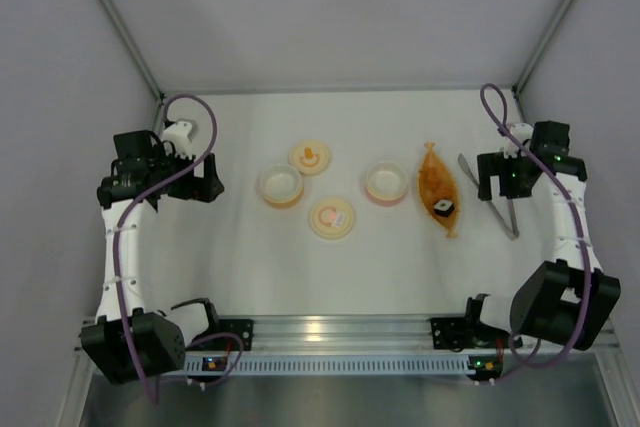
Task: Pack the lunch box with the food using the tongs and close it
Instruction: Pick up the clamp at the center of the board.
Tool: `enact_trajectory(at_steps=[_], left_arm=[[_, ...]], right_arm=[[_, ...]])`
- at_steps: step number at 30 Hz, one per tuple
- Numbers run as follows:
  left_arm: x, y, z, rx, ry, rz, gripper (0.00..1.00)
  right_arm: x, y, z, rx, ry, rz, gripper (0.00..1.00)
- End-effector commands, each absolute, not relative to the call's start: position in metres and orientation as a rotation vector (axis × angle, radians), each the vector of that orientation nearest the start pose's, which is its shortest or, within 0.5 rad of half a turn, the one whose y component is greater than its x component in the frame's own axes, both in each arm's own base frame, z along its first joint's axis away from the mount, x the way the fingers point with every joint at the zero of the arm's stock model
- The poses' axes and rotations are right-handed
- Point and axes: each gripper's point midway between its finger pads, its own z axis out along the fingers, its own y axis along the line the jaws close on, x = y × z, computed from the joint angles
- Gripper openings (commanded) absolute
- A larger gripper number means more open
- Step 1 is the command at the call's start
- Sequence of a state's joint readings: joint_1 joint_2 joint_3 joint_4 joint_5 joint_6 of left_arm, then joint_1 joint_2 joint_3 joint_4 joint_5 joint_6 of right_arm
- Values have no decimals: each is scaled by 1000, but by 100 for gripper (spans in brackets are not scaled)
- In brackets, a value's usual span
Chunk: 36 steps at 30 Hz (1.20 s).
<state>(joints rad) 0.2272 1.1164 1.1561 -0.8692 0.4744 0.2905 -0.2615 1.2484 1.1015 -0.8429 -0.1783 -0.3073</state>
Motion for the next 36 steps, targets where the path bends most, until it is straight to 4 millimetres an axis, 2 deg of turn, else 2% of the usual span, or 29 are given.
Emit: enact_trajectory(at_steps=[1,5,8,13,18,23,31,36], left_arm=[[292,-13,233,336,2237,-359,98],[296,-15,234,352,2220,-370,98],[297,-18,234,374,2214,-390,98],[299,-17,233,374,2205,-384,98],[303,-16,229,359,2192,-377,98],[305,-15,225,355,2198,-374,98],[309,-15,223,335,2191,-379,98],[311,-16,225,328,2176,-391,98]], right_arm=[[272,-83,155,-157,2642,-62,99],[268,-104,129,-133,2781,-14,99],[272,-112,120,-134,2828,10,99],[287,-120,103,-148,2833,3,99],[298,-124,76,-103,2859,18,99],[308,-136,57,-111,2861,-71,99],[325,-139,36,-109,2846,-90,99],[339,-129,25,-115,2809,-32,99]])
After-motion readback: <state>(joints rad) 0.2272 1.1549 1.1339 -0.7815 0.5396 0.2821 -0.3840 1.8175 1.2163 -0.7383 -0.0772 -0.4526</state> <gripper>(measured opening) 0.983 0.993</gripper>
